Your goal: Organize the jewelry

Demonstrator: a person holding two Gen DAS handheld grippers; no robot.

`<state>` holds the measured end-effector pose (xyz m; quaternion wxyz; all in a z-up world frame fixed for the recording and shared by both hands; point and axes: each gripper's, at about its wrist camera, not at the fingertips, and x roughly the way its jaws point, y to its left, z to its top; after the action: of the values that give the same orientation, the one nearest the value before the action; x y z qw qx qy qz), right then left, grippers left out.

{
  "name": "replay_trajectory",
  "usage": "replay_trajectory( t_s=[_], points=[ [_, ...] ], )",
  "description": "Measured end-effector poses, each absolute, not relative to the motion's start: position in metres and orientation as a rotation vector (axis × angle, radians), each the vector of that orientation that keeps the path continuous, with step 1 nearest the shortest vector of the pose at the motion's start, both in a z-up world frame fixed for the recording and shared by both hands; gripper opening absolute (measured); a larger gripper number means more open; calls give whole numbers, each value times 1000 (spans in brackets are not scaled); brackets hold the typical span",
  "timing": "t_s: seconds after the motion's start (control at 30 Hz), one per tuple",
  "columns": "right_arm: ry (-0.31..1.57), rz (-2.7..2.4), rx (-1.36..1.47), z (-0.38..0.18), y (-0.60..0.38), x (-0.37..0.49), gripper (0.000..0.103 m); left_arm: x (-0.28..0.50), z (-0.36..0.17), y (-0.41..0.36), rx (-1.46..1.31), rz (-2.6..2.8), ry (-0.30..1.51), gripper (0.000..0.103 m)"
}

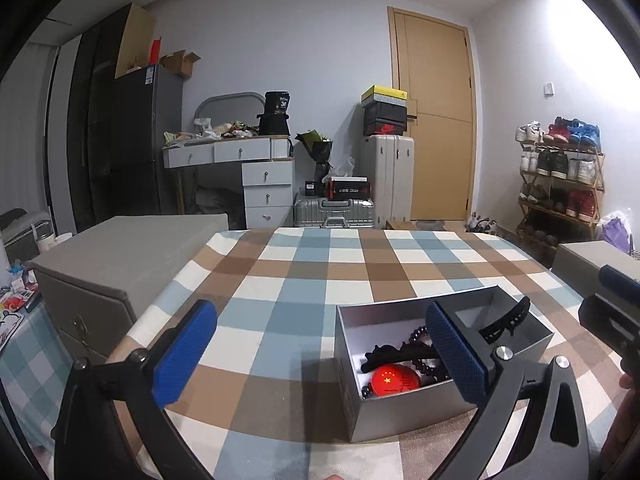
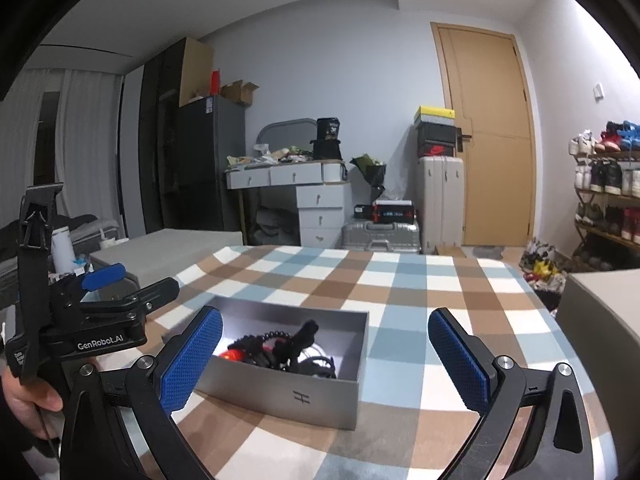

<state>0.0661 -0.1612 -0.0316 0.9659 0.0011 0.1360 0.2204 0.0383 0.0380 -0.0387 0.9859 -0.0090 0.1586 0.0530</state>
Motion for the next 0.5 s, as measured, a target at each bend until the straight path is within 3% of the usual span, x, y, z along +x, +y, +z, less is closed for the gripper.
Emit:
replay_trajectory(
  t_s=[0.5],
  points=[
    [295,440,-54,-35,-152,62,103,28,-36,31,-8,82,304,102]
  ],
)
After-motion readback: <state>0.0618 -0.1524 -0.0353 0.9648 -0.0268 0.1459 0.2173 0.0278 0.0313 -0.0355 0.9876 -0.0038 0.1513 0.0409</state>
